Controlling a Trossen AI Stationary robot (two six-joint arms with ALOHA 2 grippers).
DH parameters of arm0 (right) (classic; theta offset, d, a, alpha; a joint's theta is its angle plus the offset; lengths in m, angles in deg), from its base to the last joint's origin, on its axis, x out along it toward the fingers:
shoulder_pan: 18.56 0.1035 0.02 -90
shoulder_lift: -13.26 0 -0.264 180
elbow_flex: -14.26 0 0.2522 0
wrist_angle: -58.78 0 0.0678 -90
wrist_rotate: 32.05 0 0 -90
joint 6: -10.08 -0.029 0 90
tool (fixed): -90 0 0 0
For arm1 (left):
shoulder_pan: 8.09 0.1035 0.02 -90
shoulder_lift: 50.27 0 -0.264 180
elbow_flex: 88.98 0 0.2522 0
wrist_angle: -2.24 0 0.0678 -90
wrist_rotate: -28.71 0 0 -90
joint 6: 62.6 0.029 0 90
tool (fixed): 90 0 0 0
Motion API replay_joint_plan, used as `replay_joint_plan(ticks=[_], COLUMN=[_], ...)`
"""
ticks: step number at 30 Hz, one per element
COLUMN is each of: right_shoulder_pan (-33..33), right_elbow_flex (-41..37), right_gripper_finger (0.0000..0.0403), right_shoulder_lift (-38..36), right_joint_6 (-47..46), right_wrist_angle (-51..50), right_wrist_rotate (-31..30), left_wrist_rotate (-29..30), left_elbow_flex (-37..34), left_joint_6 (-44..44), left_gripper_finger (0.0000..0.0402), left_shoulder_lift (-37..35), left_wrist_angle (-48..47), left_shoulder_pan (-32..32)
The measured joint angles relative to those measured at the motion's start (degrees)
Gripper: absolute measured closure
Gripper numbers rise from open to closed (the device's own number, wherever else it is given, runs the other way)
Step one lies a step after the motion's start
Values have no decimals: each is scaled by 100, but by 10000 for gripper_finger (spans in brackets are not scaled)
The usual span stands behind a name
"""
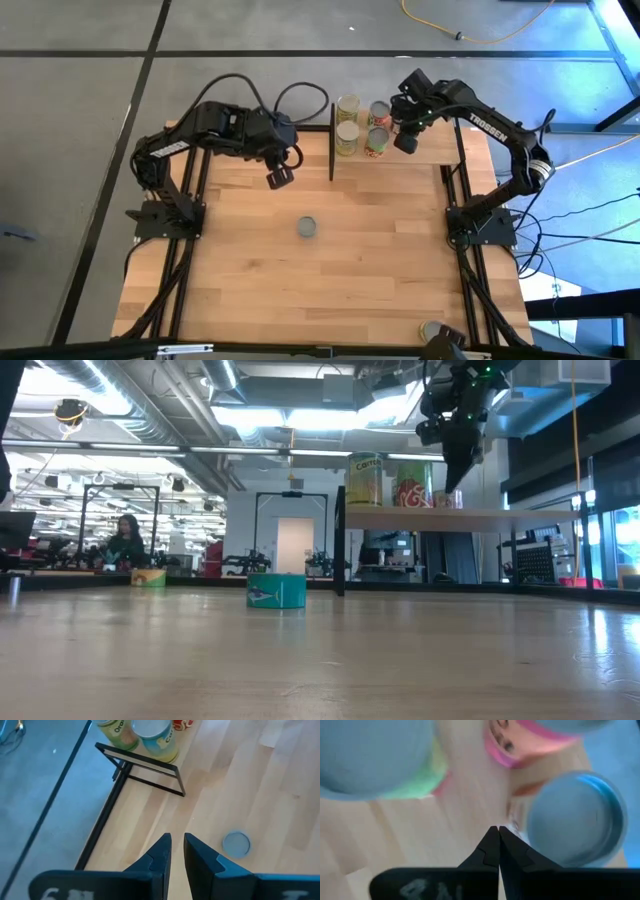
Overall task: Pick and place cans onto a shelf
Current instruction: Put the white and orange can on the shelf, then put the dark green can on the shelf
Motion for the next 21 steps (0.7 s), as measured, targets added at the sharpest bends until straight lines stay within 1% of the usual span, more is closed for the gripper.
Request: replay_joint_plan(ticks=[5,8,11,13,17,21], right_shoulder_pan=[192,351,529,674,1021,1432], right_elbow_flex=[483,902,1335,1603,1944,2007], right_gripper_finger=[402,402,402,401,400,399], right_shoulder_lift=[-42,-173,-350,-539,-914,-1377], right_joint_6=[128,320,453,464,240,-207], right_wrist_angle=[-316,-705,-1129,-1285,-1363,-1395], right_wrist_rotate=[591,1087,1644,1881,1929,1929], left_wrist_rotate=[-52,-399,-949,-1417,-2242,-2942], left_elbow_flex=[-23,-276,-616,-895,-1522,-1921], left_joint_6=[432,777,1303,1649,2215,2653], left_gripper_finger=[356,356,356,356,356,356], left_shoulder_lift=[0,-4,4,2,2,2], left_wrist_angle=[3,-2,48,296,1242,2104], left_shoulder_pan=[3,1,37,94,178,193])
